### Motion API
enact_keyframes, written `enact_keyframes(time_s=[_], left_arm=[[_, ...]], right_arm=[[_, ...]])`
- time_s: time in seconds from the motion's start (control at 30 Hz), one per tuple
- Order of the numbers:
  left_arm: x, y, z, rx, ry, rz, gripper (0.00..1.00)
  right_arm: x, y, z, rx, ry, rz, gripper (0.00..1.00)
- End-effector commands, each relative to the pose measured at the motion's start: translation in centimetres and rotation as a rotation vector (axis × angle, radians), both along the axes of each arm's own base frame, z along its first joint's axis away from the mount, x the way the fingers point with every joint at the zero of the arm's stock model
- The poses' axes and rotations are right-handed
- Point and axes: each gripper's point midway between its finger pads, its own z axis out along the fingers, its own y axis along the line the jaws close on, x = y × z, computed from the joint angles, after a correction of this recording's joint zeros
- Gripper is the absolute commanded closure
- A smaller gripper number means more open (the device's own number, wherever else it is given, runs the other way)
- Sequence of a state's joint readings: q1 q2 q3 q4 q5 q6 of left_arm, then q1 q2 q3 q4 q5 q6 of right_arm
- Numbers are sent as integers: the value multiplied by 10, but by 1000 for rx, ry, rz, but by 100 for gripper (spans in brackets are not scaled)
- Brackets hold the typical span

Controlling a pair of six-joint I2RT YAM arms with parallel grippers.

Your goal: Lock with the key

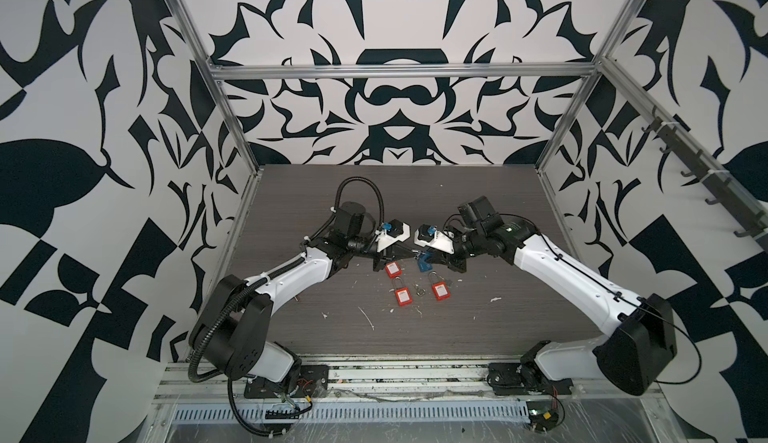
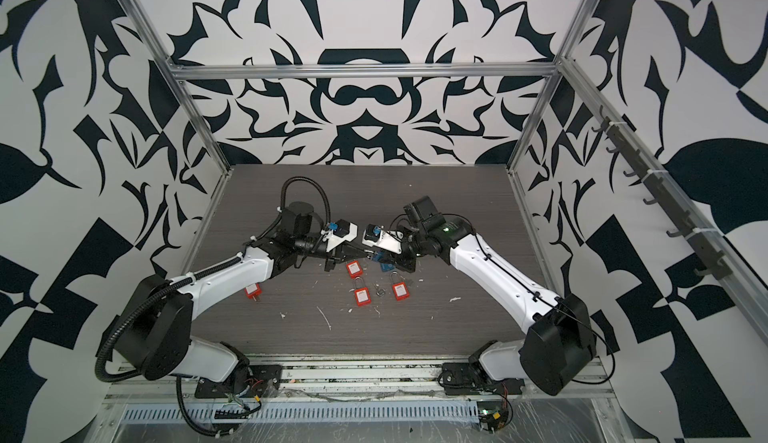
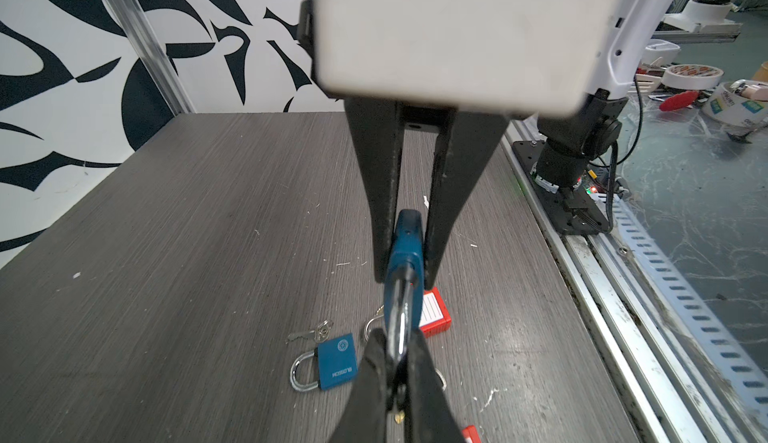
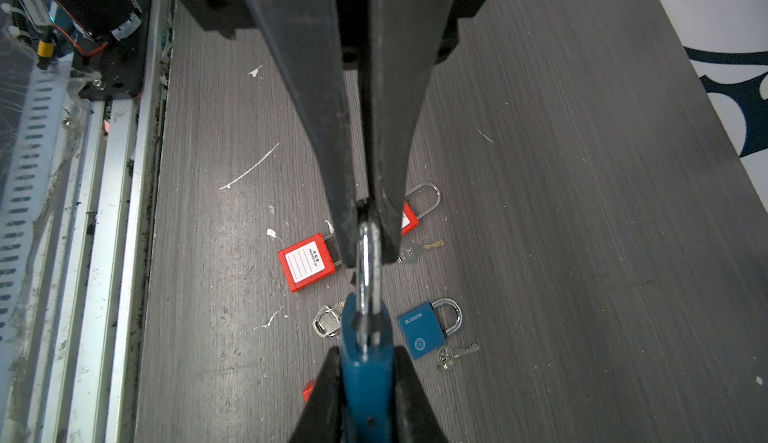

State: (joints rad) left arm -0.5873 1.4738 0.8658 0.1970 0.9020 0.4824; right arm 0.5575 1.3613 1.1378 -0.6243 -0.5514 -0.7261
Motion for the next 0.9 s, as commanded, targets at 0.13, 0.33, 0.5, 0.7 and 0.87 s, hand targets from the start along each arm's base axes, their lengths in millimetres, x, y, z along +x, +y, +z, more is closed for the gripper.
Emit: enact_keyframes(time_s=[0.13,0.33,0.5,0.7,0.87], left_arm=[[-32,-13,16,-72,-77,-127,100],[-34,-13,18,-78,-57,-137,100],[-34,-15,18,-87,-35,-151,100],[-34,-19,11,-81,-23,-158,100],[-38,-28,1,-65,-30,-173,100]], right_arm=[[-5,44,83,265,-25,182,100],[5,41,90,303,-50,159,100],[16,48,103,379,-111,149,100],[25,52,115,409,-156,142,100],[34,57,119,416,-167,133,100]])
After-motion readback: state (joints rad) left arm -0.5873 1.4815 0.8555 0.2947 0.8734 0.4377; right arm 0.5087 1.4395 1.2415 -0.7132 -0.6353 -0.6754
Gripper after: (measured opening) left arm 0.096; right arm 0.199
